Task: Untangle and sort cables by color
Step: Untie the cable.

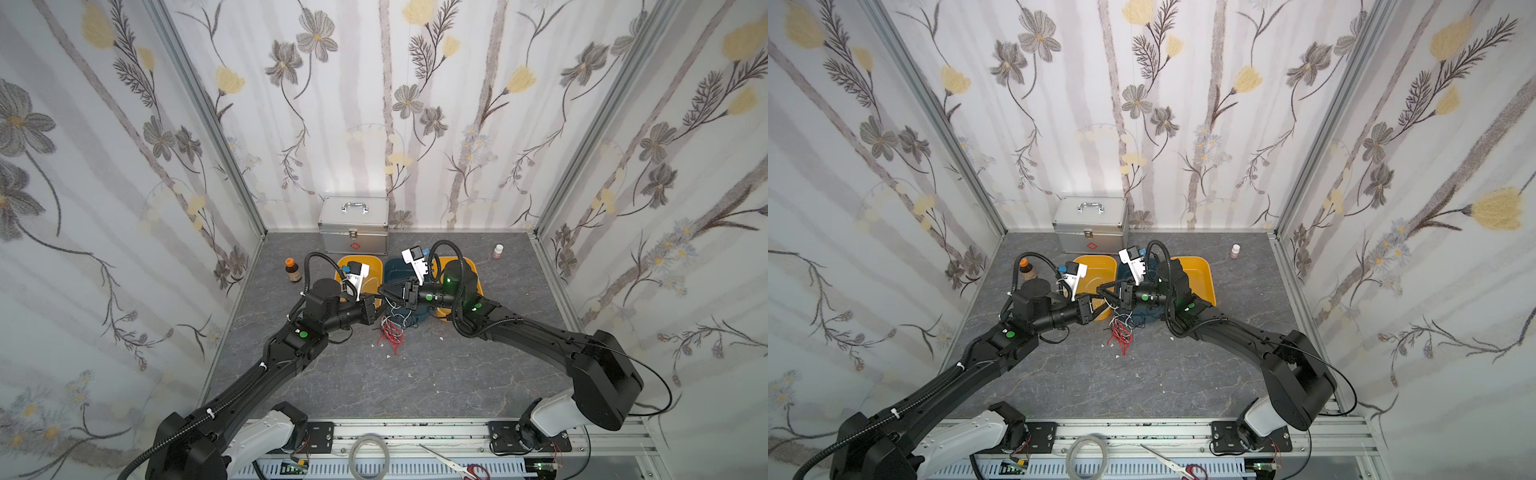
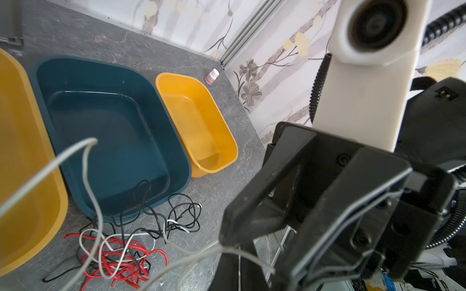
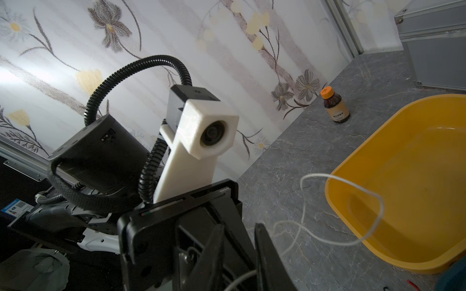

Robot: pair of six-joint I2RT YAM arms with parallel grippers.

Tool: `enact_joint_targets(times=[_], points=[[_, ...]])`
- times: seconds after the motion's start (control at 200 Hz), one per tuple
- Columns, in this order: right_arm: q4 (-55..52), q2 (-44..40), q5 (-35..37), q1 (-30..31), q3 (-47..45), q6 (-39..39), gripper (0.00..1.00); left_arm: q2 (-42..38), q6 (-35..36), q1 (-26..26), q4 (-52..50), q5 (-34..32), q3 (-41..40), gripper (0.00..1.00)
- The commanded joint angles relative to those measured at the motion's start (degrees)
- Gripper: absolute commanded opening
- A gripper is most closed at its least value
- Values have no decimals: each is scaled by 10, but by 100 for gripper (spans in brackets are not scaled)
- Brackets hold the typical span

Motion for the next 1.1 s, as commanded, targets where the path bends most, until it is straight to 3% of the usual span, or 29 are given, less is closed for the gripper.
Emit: enact_joint_targets(times=[0.0, 0.325, 0.62, 0.675, 0.954, 1.094], points=[[-14, -16, 15, -3, -4, -26, 34, -13, 8, 6, 13, -13, -1, 0], [-35, -81, 49, -32, -64, -43, 45, -51, 22, 21, -16, -54, -4, 0], [-141, -119, 182, -32, -132, -143, 48, -64, 21, 26, -22, -55, 4, 0], [-137, -117, 196, -21, -156, -159, 55, -64, 20, 26, -20, -53, 6, 0], [-47, -37, 154, -27, -108, -58, 69, -73, 15, 26, -28, -39, 12, 0], [-20, 12, 119, -20, -84, -65, 74, -81, 15, 26, -32, -41, 10, 0]])
